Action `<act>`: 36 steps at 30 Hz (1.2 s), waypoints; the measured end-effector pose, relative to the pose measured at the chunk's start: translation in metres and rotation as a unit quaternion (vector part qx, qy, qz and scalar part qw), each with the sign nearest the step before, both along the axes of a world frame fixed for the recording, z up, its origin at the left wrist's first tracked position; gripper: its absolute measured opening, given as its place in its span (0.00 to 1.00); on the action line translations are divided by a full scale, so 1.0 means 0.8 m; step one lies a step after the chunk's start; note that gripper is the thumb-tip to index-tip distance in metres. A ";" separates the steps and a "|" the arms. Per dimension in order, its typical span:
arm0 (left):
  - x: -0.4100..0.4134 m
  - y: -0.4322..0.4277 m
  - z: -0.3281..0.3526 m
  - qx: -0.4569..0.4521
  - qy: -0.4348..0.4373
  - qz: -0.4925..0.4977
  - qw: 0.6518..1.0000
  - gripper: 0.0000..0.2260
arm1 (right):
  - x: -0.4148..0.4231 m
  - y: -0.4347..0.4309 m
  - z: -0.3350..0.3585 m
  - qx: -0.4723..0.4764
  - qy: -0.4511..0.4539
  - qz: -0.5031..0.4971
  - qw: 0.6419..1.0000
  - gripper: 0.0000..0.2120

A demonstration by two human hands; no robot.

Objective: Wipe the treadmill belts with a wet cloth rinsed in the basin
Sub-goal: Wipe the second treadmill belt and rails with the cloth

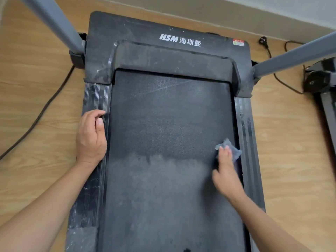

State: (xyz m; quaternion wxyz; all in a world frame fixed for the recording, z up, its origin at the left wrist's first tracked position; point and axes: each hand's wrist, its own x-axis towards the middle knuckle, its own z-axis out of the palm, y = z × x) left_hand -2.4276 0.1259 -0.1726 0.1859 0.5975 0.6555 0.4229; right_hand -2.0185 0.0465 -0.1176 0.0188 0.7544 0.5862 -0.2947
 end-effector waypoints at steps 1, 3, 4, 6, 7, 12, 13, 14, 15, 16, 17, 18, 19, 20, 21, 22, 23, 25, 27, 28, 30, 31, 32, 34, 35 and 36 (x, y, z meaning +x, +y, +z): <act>0.000 -0.001 0.000 -0.001 -0.003 0.003 1.000 0.11 | -0.033 -0.003 -0.007 0.017 0.016 0.026 0.999 0.42; 0.000 -0.001 0.001 -0.005 -0.002 0.002 1.000 0.11 | -0.110 -0.012 -0.024 0.054 0.074 0.118 0.989 0.42; 0.000 0.000 0.002 -0.007 -0.003 0.000 1.000 0.12 | -0.159 -0.014 -0.032 0.068 0.106 0.167 0.978 0.41; -0.001 -0.002 0.004 -0.005 -0.012 0.002 1.000 0.11 | -0.262 -0.013 -0.028 0.063 0.143 0.245 0.957 0.39; -0.003 -0.002 0.004 -0.003 -0.023 0.007 1.000 0.11 | -0.304 -0.010 -0.024 0.046 0.143 0.268 0.952 0.38; -0.014 -0.004 0.000 -0.008 -0.033 0.007 0.999 0.12 | -0.339 0.012 -0.025 0.029 0.008 0.382 0.924 0.40; -0.013 -0.004 -0.001 -0.003 -0.016 -0.003 1.000 0.12 | -0.325 0.016 -0.023 0.033 -0.013 0.406 0.913 0.39; -0.011 -0.003 -0.002 0.004 0.007 -0.014 1.000 0.12 | -0.311 0.019 -0.019 0.033 -0.023 0.419 0.907 0.39; -0.011 -0.002 -0.002 0.010 0.030 -0.027 0.999 0.12 | -0.296 0.022 -0.015 0.032 -0.032 0.423 0.905 0.38; -0.010 -0.001 -0.004 0.014 0.046 -0.036 0.998 0.12 | -0.282 0.024 -0.011 0.027 -0.047 0.430 0.901 0.38; -0.008 -0.001 -0.005 0.013 0.056 -0.037 0.998 0.12 | -0.267 0.027 -0.005 0.019 -0.065 0.436 0.897 0.37; -0.007 0.000 -0.007 0.009 0.063 -0.031 0.997 0.12 | -0.253 0.031 -0.003 0.012 -0.083 0.438 0.895 0.37; -0.006 0.000 -0.010 0.002 0.071 -0.023 0.997 0.12 | -0.240 0.037 0.003 -0.003 -0.097 0.431 0.897 0.36; -0.004 0.001 -0.011 -0.003 0.076 -0.017 0.997 0.12 | -0.230 0.045 0.011 -0.024 -0.110 0.414 0.903 0.34; -0.003 0.002 -0.009 -0.009 0.080 -0.016 0.997 0.12 | -0.218 0.054 0.018 -0.044 -0.118 0.396 0.910 0.31; -0.002 0.002 -0.007 -0.014 0.084 -0.014 0.996 0.11 | -0.208 0.063 0.023 -0.061 -0.111 0.378 0.917 0.24; -0.002 0.002 -0.005 -0.016 0.091 -0.012 0.996 0.11 | -0.201 0.074 0.029 -0.077 -0.106 0.360 0.924 0.16; -0.001 0.003 -0.004 -0.015 0.100 -0.004 0.995 0.11 | -0.184 0.096 0.030 -0.073 -0.112 0.328 0.935 0.10; 0.003 0.004 0.000 -0.016 0.095 0.000 0.995 0.10 | -0.179 0.113 0.025 -0.058 -0.093 0.295 0.949 0.14; 0.003 0.004 0.001 -0.020 0.091 -0.002 0.996 0.10 | -0.181 0.117 0.022 -0.039 -0.085 0.298 0.950 0.14; -0.004 0.002 -0.001 -0.030 0.104 -0.021 0.994 0.11 | -0.186 0.120 0.015 0.011 -0.093 0.337 0.937 0.17; -0.006 0.003 -0.001 -0.036 0.121 -0.044 0.991 0.12 | -0.183 0.119 0.011 0.029 -0.095 0.342 0.934 0.20; -0.010 0.008 0.000 -0.047 0.136 -0.071 0.987 0.14 | -0.176 0.117 0.010 0.033 -0.086 0.336 0.937 0.20; -0.015 0.012 0.010 -0.093 0.132 -0.081 0.984 0.18 | -0.152 0.113 0.017 0.007 -0.061 0.339 0.939 0.15; -0.013 0.010 0.016 -0.112 0.125 -0.072 0.983 0.19 | -0.136 0.112 0.021 -0.014 -0.054 0.346 0.937 0.15; -0.007 0.004 0.021 -0.126 0.121 -0.068 0.982 0.19 | -0.118 0.111 0.030 -0.047 -0.052 0.347 0.935 0.16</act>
